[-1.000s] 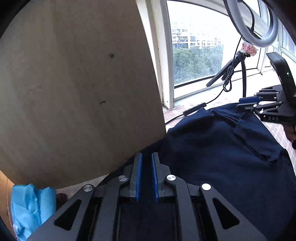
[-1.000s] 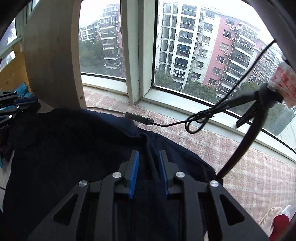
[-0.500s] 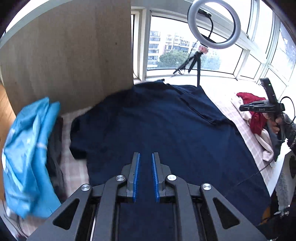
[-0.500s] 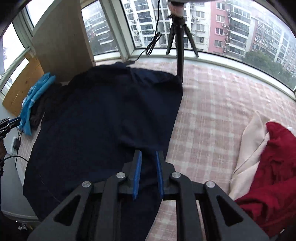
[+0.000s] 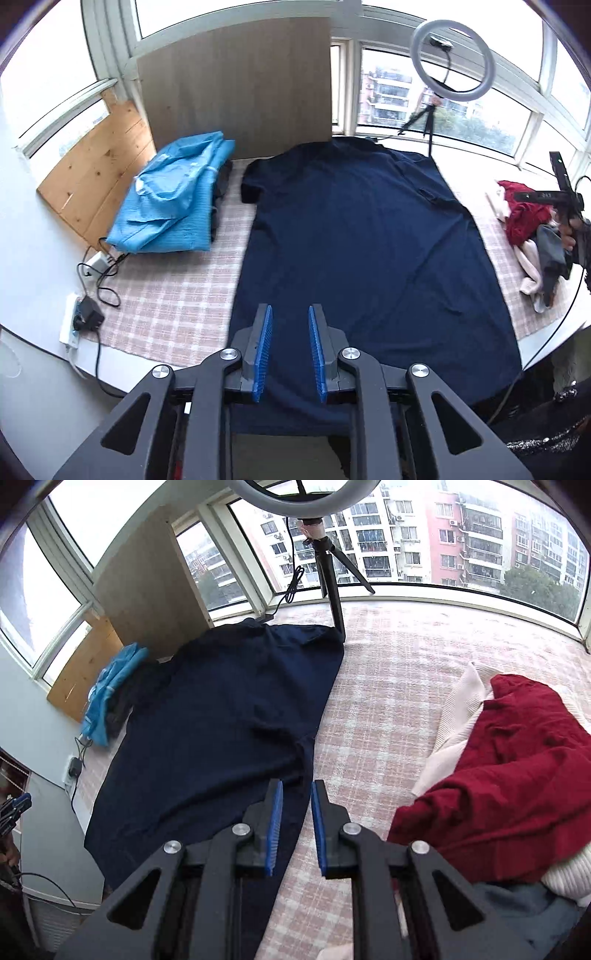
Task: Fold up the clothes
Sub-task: 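Grasp the sweatshirt hem with the left gripper while the right gripper grasps the hem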
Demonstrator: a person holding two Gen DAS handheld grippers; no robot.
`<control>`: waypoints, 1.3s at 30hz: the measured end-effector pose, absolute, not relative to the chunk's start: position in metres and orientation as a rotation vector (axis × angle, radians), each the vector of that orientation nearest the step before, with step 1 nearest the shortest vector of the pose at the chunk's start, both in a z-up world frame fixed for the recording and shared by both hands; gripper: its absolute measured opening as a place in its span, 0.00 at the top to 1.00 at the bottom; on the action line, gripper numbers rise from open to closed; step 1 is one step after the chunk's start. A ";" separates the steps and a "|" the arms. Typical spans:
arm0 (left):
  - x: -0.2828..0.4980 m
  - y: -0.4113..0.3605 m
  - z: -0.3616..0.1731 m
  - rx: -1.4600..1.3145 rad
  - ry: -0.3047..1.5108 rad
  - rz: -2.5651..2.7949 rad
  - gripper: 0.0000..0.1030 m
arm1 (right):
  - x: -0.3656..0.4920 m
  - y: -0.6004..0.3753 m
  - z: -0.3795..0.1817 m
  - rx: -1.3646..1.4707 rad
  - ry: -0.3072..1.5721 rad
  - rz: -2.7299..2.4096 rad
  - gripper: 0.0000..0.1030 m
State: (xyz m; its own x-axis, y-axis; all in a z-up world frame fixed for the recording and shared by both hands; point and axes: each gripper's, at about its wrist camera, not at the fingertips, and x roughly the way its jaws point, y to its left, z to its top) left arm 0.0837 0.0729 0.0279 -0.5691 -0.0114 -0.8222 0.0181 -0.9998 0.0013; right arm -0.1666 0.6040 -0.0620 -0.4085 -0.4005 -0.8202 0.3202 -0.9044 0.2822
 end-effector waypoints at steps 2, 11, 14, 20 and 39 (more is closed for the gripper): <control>0.083 0.119 0.005 1.540 0.023 -2.876 0.81 | -0.156 0.605 -0.061 1.402 -0.035 -2.342 0.84; 0.113 0.348 -0.117 2.002 -0.113 -3.234 0.75 | -0.139 0.620 -0.091 1.523 -0.205 -2.331 0.84; 0.132 0.389 -0.140 2.076 -0.263 -3.229 0.70 | -0.138 0.619 -0.095 1.543 -0.193 -2.342 0.84; 0.143 0.428 -0.167 1.982 -0.542 -3.209 0.57 | -0.142 0.621 -0.093 1.530 -0.255 -2.325 0.84; 0.109 0.359 -0.148 1.994 0.329 -3.157 0.94 | -0.308 0.564 -0.170 1.649 -0.364 -2.264 0.76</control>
